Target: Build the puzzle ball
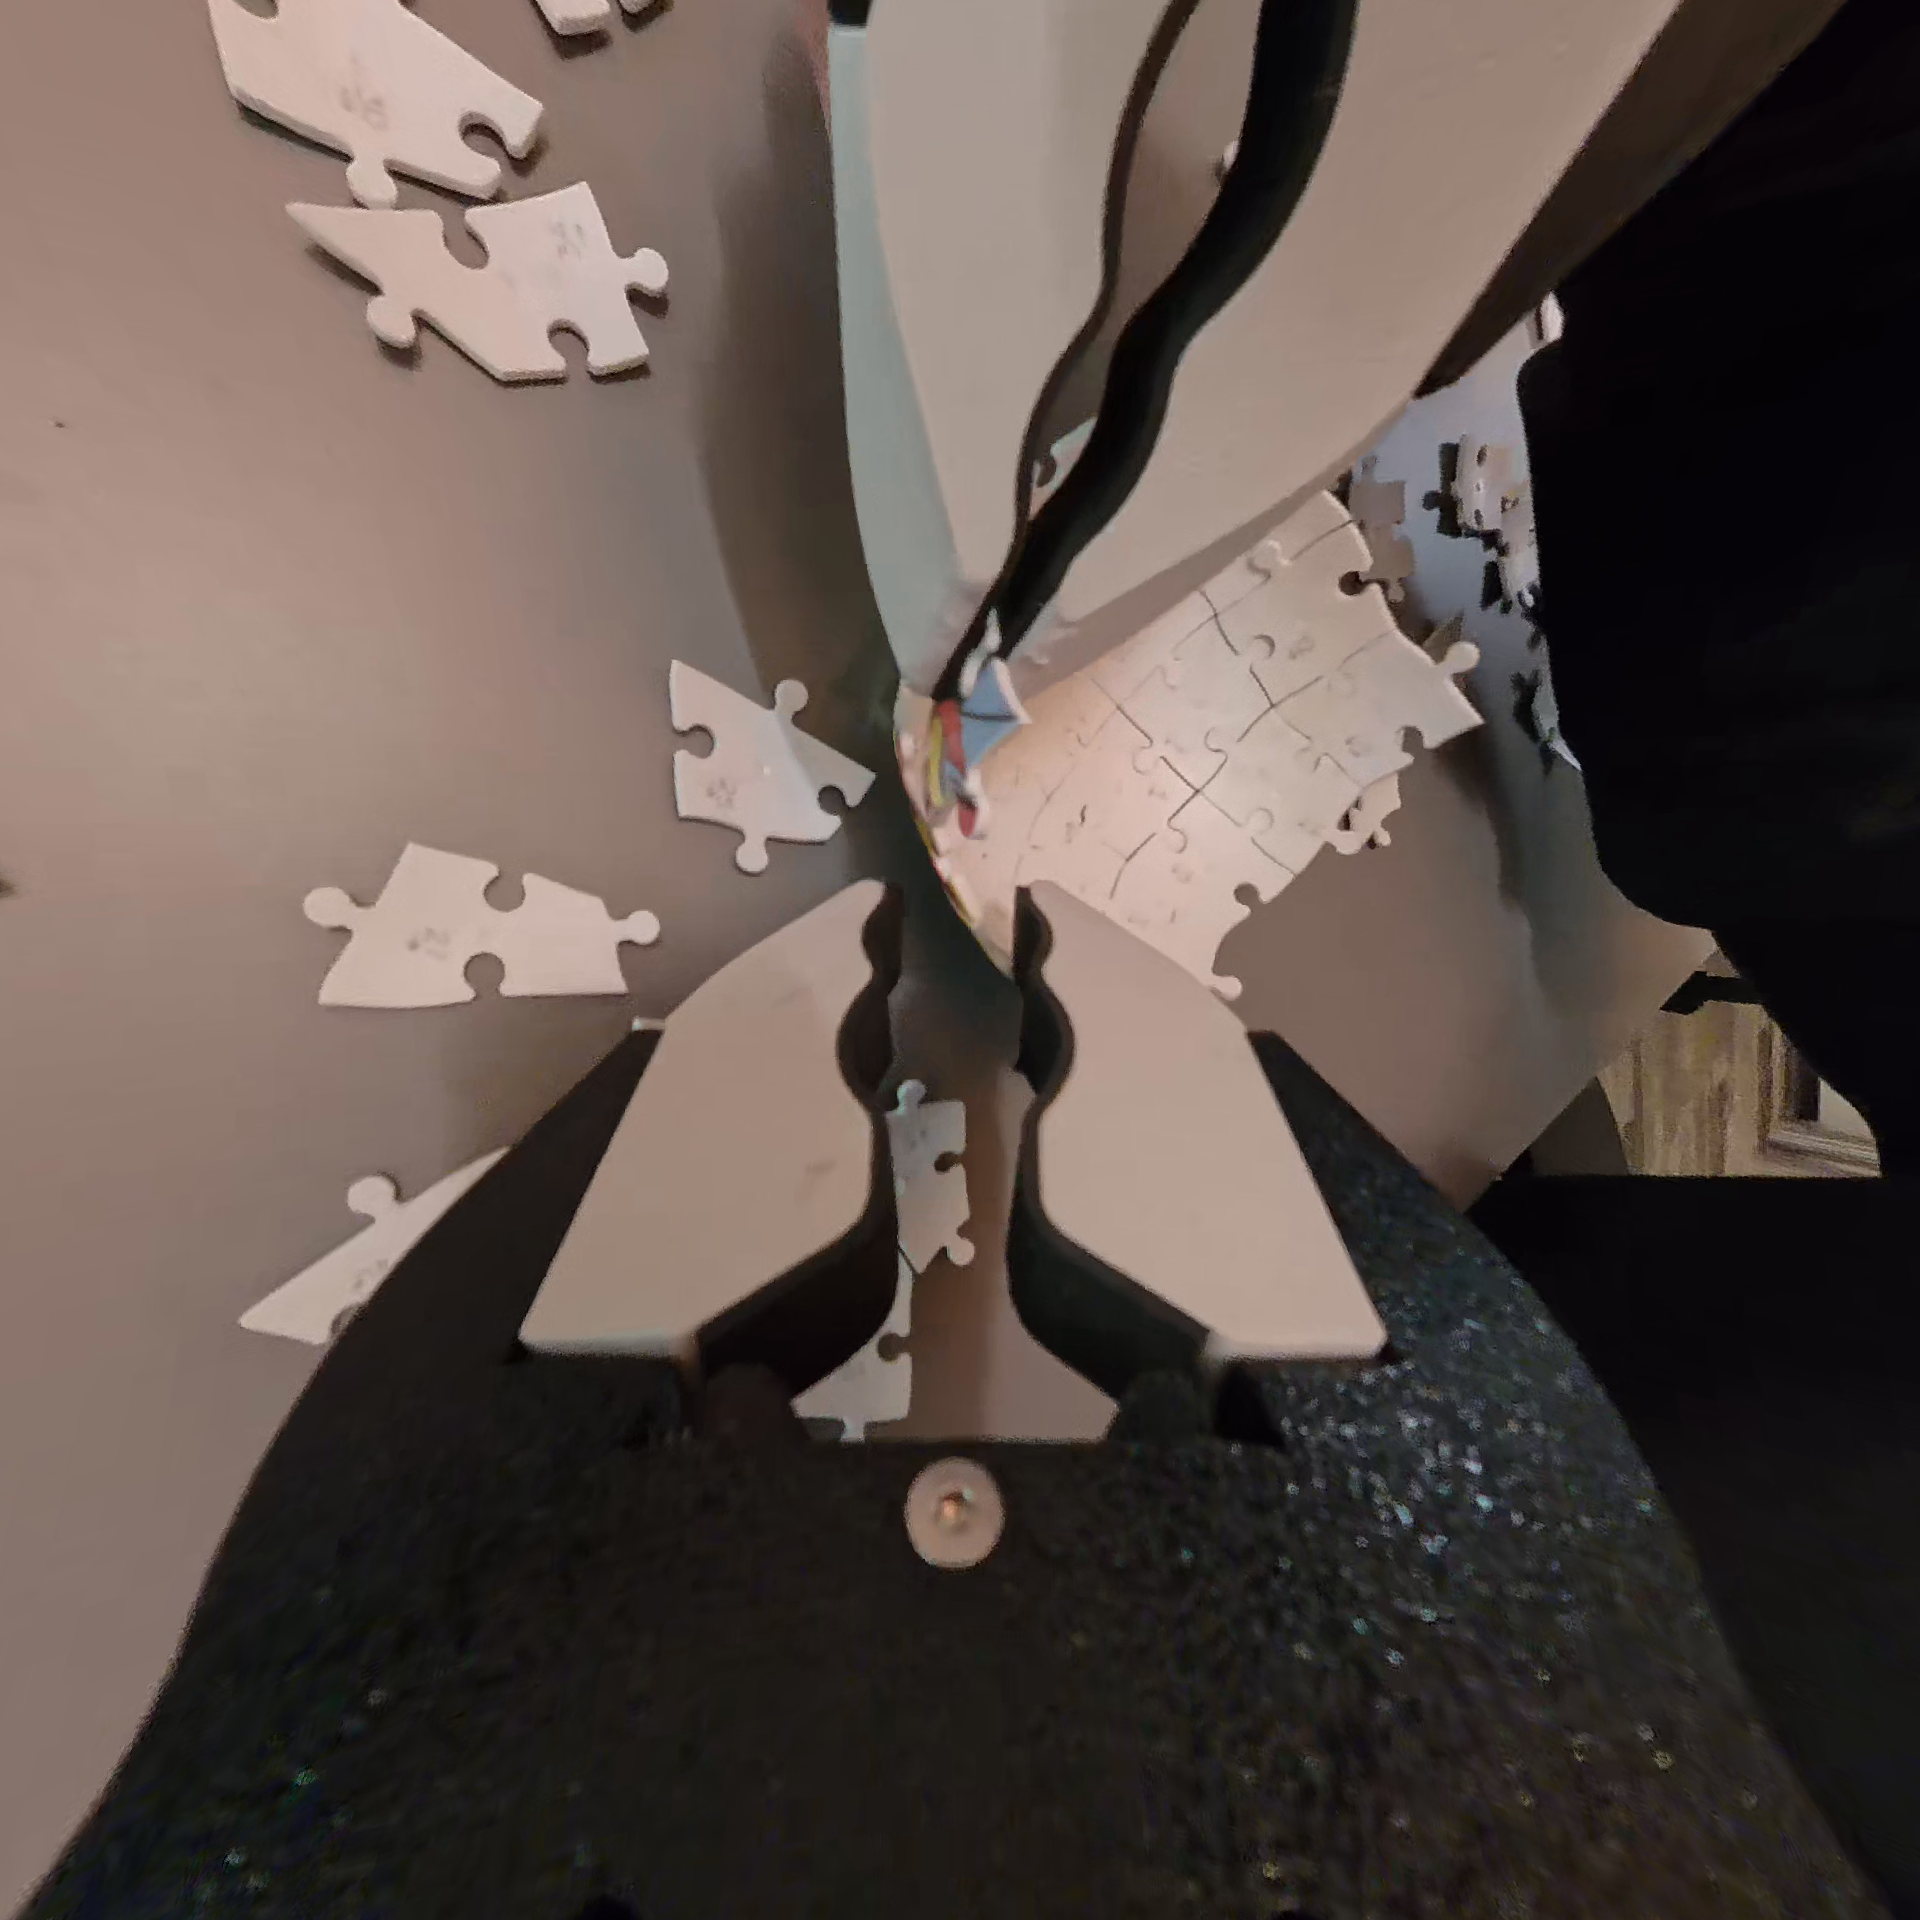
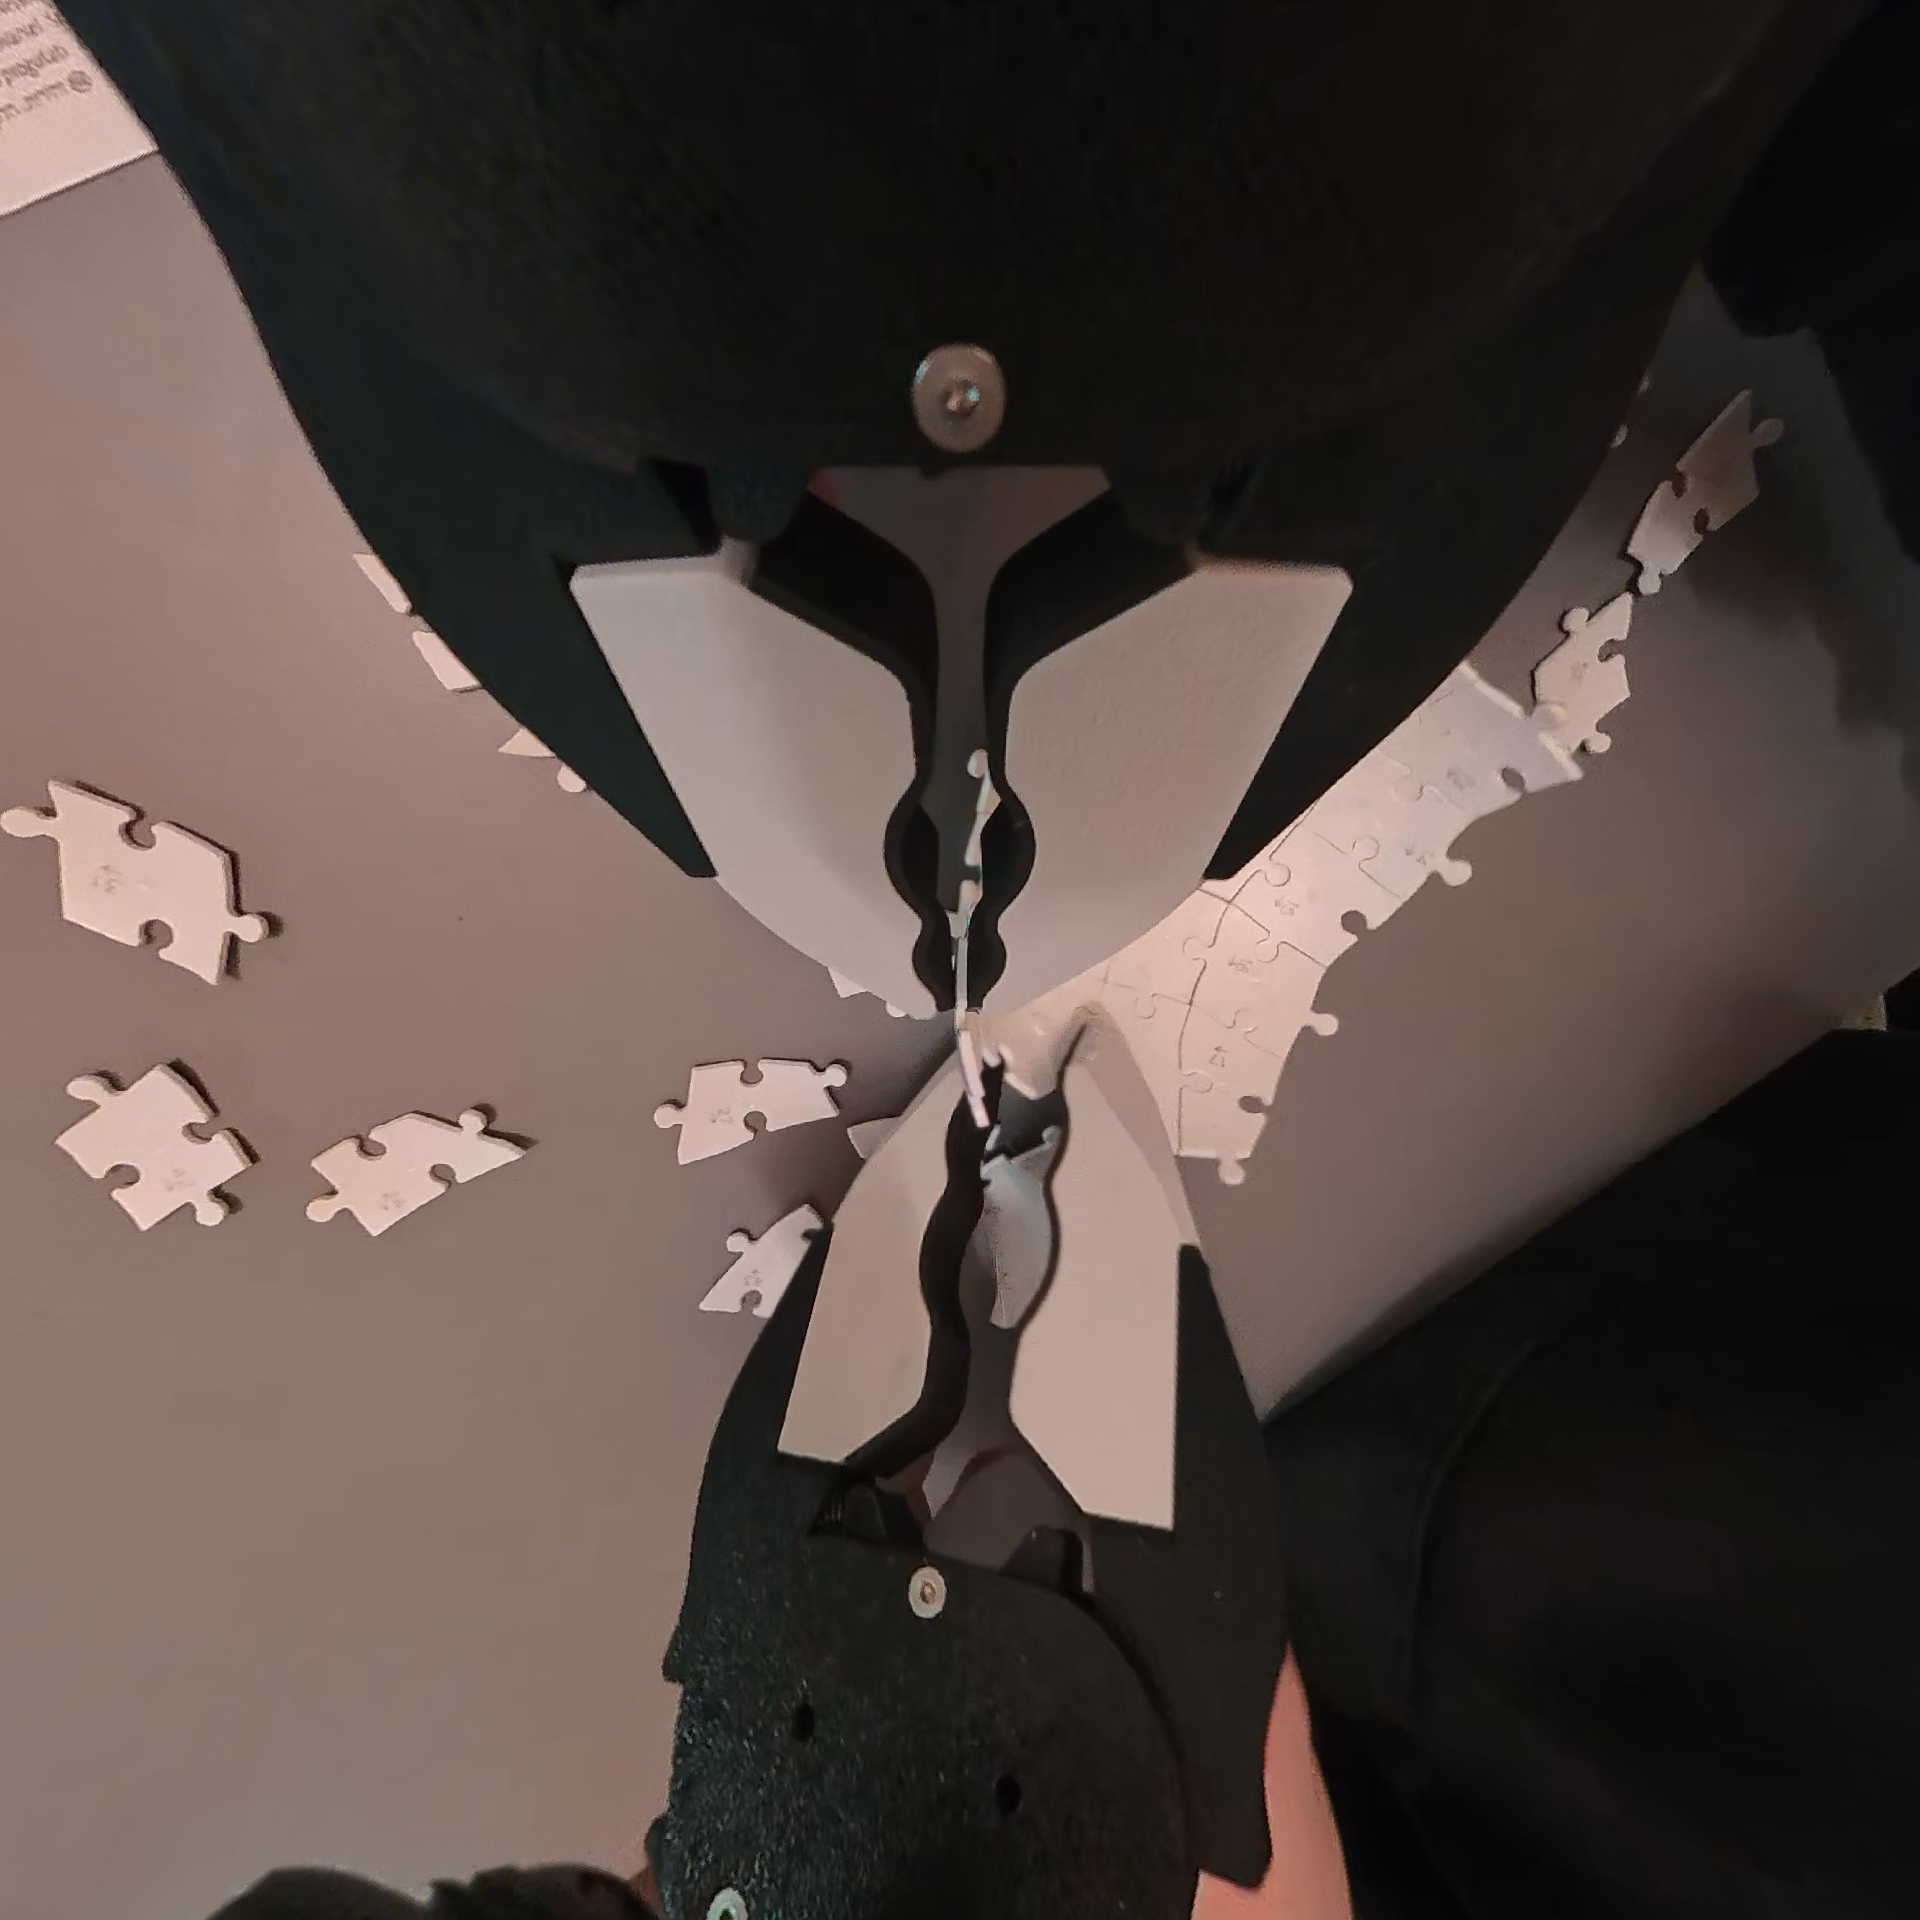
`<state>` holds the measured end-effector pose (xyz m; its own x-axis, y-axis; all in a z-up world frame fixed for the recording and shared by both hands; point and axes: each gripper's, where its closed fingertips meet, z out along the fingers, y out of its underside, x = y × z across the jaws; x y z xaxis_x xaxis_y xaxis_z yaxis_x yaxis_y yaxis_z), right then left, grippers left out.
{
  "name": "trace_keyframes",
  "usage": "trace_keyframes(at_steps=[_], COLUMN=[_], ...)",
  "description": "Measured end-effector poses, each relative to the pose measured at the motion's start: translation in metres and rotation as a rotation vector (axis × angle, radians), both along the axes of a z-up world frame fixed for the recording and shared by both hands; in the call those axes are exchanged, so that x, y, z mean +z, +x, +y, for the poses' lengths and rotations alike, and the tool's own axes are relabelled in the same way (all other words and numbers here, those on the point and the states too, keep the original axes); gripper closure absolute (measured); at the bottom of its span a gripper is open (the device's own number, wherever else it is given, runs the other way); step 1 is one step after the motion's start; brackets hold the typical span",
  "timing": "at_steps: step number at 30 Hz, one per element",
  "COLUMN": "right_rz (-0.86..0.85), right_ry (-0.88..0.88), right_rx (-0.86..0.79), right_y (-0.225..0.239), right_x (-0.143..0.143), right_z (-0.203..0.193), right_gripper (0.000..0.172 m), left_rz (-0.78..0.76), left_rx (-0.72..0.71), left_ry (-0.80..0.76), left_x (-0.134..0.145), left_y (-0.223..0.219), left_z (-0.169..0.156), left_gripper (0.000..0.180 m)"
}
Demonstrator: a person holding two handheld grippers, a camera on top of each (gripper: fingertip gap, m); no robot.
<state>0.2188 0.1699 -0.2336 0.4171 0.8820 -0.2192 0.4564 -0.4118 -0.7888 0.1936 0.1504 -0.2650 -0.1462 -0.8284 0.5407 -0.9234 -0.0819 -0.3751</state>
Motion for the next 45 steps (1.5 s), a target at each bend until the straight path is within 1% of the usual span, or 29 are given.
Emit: trace_keyframes(at_steps=[3, 6, 12, 26, 33, 38, 45], right_rz=[0.002, 0.024, 0.005, -0.013, -0.011, -0.012, -0.006], right_ry=[-0.009, -0.01, -0.038, 0.018, 0.001, -0.013, -0.022], right_rx=[-0.001, -0.014, -0.041, -0.119, -0.122, -0.129, -0.161], right_y=[0.001, 0.002, 0.006, 0.016, 0.016, 0.016, 0.021], right_x=[0.0, 0.0, -0.01, -0.009, -0.012, -0.012, -0.011], right_z=[-0.002, -0.003, -0.007, 0.0, 0.0, 0.0, 0.002], right_gripper=[0.17, 0.17, 0.17, 0.169, 0.169, 0.17, 0.17], left_rz=[-0.013, -0.028, -0.049, -0.072, -0.084, -0.091, -0.108], left_rx=[-0.014, -0.026, -0.064, -0.116, -0.155, -0.14, -0.128], left_ry=[0.014, 0.033, 0.07, 0.083, 0.095, 0.094, 0.125], left_x=[-0.001, -0.001, -0.004, -0.005, -0.006, -0.003, 0.0], left_y=[0.004, 0.007, 0.009, 0.015, 0.017, 0.024, 0.033], left_z=[0.001, 0.002, 0.004, 0.008, 0.008, 0.007, 0.012], left_gripper=[0.172, 0.175, 0.177, 0.175, 0.172, 0.163, 0.163])
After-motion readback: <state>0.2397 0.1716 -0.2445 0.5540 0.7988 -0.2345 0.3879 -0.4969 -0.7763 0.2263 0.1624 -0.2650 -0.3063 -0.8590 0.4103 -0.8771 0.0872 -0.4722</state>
